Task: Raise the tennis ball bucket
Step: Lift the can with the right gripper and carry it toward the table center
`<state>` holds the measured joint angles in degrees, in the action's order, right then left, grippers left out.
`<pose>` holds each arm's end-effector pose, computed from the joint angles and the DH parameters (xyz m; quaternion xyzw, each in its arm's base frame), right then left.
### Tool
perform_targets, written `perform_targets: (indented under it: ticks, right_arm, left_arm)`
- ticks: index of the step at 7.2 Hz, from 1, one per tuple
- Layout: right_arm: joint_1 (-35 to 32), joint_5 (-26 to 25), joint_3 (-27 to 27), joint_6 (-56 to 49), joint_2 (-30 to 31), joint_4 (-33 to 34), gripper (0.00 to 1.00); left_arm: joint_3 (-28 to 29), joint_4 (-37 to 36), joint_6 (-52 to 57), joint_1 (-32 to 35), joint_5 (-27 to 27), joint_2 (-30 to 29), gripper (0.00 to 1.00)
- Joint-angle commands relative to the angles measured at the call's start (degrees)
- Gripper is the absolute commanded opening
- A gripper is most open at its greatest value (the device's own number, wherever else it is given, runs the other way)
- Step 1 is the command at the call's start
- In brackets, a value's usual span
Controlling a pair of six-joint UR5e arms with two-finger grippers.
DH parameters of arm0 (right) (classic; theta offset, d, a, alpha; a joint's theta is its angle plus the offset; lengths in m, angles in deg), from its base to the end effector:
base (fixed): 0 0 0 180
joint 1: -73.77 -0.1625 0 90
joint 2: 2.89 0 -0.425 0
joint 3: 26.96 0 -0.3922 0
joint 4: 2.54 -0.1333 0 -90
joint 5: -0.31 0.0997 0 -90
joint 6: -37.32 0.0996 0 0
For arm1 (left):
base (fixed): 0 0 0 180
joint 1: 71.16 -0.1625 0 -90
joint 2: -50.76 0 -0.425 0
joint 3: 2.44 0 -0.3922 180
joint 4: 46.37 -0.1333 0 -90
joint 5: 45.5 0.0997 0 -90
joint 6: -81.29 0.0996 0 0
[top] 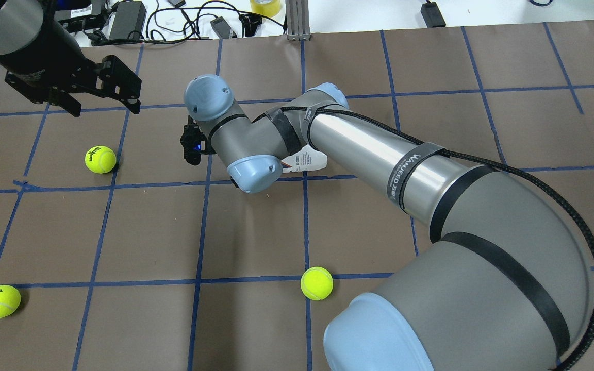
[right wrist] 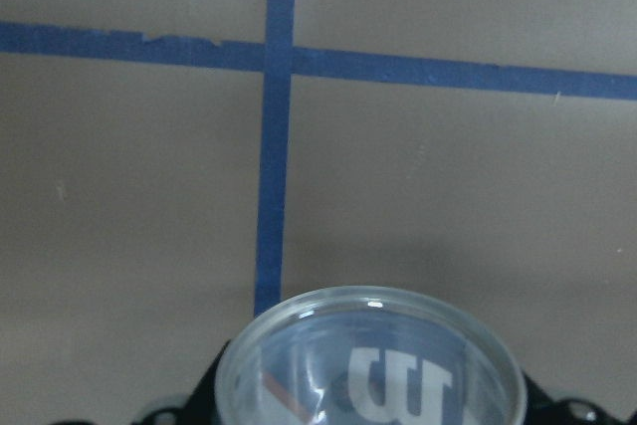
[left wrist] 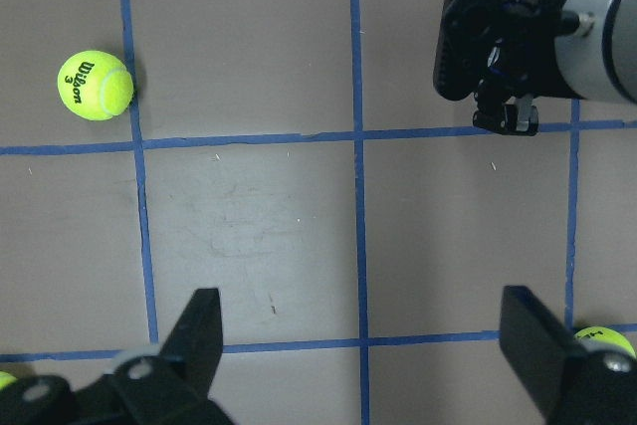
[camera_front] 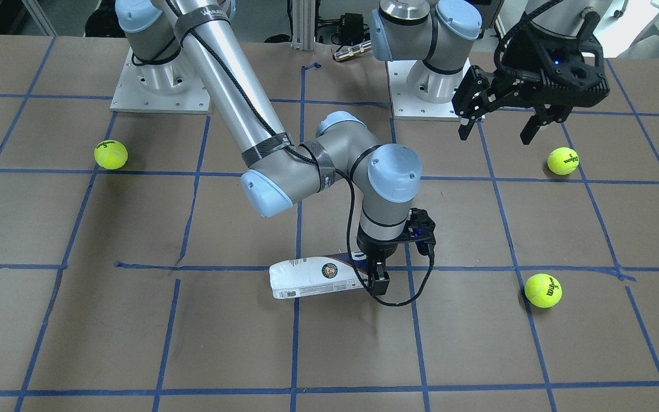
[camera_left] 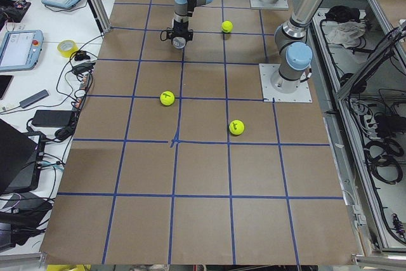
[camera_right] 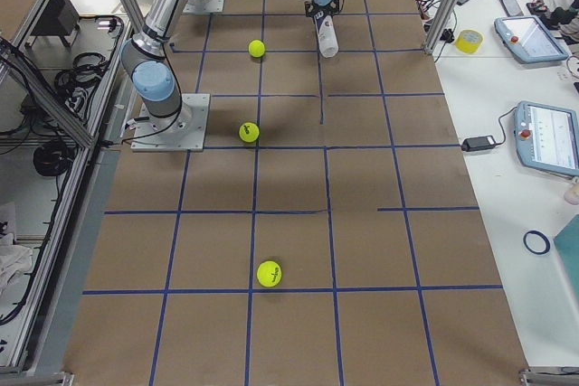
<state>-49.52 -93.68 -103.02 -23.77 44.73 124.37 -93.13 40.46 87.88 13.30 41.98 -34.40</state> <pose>0.5143 -0.5530 0.2061 0.7294 -0.6792 0.0633 0.0514 -0.0920 -0.4780 0.5284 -0.0105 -0.9977 0.0658 0.0151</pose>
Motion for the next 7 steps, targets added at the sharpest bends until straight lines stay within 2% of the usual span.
perform_targets:
  ticks: [1, 2, 3, 5, 6, 7]
  right_arm:
    - [0.0, 2.4, -0.1, -1.5, 0.3, 2.1, 0.6]
    - [0.0, 2.2, -0.5, -1.6, 0.8, 1.9, 0.83]
    - [0.0, 2.2, -0.5, -1.4, 1.3, 2.2, 1.0]
    - [0.8, 2.4, -0.8, -1.5, 3.0, 0.5, 1.0]
    - [2.0, 4.2, -0.8, -1.1, 4.2, 0.4, 1.0]
    - [6.3, 6.7, -0.9, -0.9, 5.5, 0.3, 1.0]
  left_arm:
    - [0.0, 0.0, 0.0, 0.0, 0.0, 0.0, 1.0]
    - [0.0, 0.0, 0.0, 0.0, 0.0, 0.0, 1.0]
    - [0.0, 0.0, 0.0, 0.0, 0.0, 0.0, 1.0]
    - [0.0, 0.1, 0.0, 0.0, 0.0, 0.0, 1.0]
    - [0.0, 0.0, 0.0, 0.0, -0.1, 0.0, 1.0]
    - [0.0, 0.1, 0.1, 0.0, -0.2, 0.0, 1.0]
